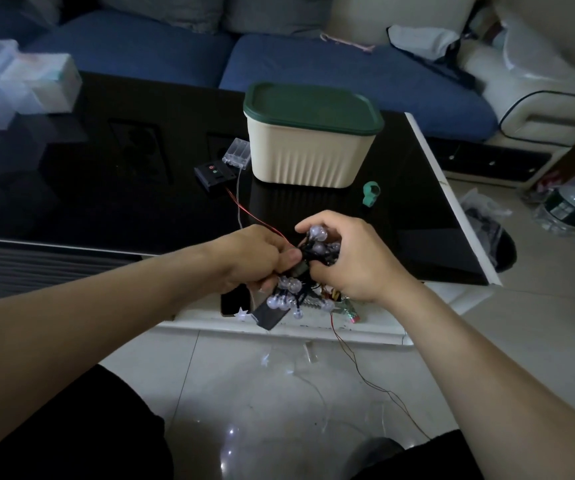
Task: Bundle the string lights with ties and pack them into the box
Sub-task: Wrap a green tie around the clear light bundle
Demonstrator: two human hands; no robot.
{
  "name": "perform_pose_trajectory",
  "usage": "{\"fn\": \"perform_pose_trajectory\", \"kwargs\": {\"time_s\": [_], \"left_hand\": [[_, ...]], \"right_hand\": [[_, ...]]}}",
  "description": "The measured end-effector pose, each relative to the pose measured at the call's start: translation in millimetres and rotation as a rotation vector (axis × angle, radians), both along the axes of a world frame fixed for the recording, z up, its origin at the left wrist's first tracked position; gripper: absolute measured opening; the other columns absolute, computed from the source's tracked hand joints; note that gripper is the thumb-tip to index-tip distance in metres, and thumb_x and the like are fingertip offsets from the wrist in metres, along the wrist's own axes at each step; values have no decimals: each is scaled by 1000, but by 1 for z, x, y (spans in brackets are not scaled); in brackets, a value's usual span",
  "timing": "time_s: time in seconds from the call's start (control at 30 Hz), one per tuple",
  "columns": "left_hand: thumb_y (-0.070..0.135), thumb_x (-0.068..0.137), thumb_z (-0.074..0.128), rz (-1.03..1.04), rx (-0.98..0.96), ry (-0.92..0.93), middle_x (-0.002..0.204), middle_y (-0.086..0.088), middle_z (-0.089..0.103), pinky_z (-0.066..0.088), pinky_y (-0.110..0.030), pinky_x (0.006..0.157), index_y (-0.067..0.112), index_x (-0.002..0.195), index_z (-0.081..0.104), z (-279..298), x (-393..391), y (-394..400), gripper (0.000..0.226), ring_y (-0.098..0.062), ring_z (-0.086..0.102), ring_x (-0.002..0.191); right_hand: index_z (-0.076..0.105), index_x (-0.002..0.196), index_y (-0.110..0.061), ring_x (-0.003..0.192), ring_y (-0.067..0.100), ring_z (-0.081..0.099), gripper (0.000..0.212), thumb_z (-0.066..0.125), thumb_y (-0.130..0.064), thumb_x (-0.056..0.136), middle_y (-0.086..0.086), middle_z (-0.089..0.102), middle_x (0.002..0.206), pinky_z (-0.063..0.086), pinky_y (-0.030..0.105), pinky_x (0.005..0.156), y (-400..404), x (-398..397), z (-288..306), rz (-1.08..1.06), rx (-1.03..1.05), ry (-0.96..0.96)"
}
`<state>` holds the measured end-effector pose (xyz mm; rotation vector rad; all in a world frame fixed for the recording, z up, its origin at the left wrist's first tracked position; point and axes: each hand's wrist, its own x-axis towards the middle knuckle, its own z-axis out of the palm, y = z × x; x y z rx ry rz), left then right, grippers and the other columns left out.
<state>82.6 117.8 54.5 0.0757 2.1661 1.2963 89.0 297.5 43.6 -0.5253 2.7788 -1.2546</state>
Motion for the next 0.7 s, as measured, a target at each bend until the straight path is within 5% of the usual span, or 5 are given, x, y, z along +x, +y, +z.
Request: {"fn": "perform_pose_trajectory", "kwargs": {"time_s": [0.23,0.43,0.6,0.7], "left_hand": [[14,106,39,21,213,-191,36,6,45,16,-14,34,9,74,51,9,-3,-11,34,-1,26,29],[15,106,39,31,189,-165,33,5,39,16,-14,34,10,69,46,9,-8,-19,38,-2,24,28],[-10,95,36,77,149,-142,35,3,41,17,-12,33,4,73,53,-2,-10,-21,31,-5,25,26],[-10,94,37,69,119,-166,38,0,38,17,-13,34,5,75,55,-8,-11,-21,31,-6,25,27]], "right_hand": [[62,122,-21,101,0,62,56,85,-5,74,-7,63,115,43,4,84,-6,-4,-6,10,-18,156],[67,112,-13,115,11,54,49,88,-8,69,3,52,130,44,13,92,-13,-2,-5,31,12,467],[79,85,-13,110,19,56,11,85,-17,78,3,66,112,48,34,93,-21,-7,-9,117,5,556],[79,92,-14,106,16,57,13,83,-17,80,-2,70,104,51,38,91,-24,-6,-10,182,51,473]]}}
